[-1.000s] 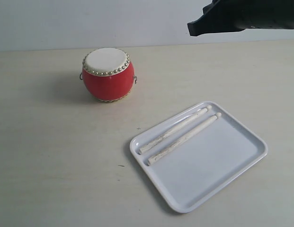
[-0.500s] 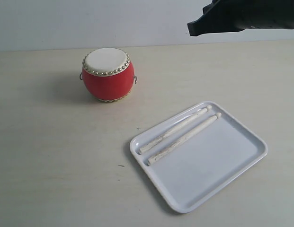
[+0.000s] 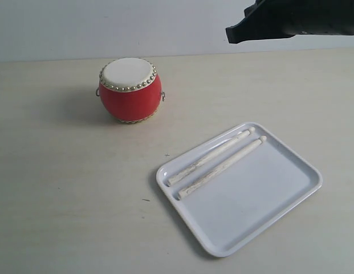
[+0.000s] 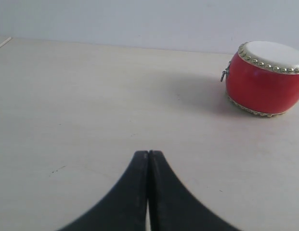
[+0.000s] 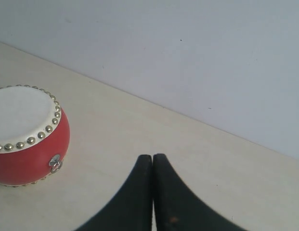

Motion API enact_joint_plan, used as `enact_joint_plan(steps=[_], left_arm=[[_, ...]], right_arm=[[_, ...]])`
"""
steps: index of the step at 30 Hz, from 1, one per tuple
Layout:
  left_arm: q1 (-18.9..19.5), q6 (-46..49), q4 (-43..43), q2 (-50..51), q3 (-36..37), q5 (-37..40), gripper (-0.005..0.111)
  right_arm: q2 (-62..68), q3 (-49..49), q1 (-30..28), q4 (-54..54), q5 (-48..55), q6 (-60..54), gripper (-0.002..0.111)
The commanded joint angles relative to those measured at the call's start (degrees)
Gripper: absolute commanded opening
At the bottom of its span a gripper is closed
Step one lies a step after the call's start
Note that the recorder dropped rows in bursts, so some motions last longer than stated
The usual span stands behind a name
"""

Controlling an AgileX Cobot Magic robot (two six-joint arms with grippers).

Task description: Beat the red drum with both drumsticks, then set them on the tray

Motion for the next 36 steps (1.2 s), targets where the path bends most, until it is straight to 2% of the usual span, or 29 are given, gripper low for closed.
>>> enact_joint_plan(steps=[1,19,36], left_arm=[[0.1,-0.5,-0.5,-0.3,0.0,-0.6,0.001],[0.1,-0.5,-0.5,-0.3,0.0,-0.6,0.001],[0.1,-0.5,-0.5,-0.3,0.0,-0.6,0.001]], right_arm=[[0.0,-0.4,-0.2,-0.3,-0.7,0.0,0.0],[-0.3,-0.4,-0.2,-0.3,-0.7,0.0,0.0],[-6.6,-0.4,-0.2,-0.2,-0.7,0.0,0.0]])
